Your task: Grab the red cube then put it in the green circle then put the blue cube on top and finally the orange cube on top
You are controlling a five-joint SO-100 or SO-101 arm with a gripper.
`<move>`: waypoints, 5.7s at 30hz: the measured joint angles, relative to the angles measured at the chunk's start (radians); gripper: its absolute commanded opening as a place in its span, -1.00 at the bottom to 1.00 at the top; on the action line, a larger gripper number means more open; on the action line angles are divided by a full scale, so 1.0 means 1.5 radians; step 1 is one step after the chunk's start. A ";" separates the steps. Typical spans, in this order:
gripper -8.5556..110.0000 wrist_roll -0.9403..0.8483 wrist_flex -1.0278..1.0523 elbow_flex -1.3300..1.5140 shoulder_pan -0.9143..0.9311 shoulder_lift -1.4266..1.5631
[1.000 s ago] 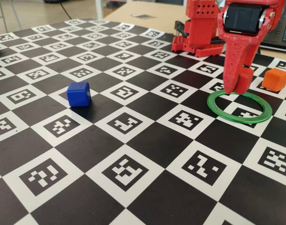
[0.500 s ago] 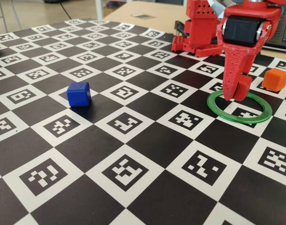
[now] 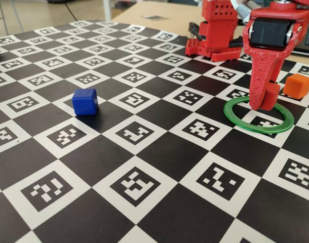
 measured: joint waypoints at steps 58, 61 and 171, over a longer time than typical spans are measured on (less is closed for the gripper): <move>-0.34 0.003 -0.019 0.017 -0.015 -0.035; -0.33 -0.003 -0.008 0.017 -0.015 -0.035; -0.13 -0.406 0.122 -0.436 0.570 -0.327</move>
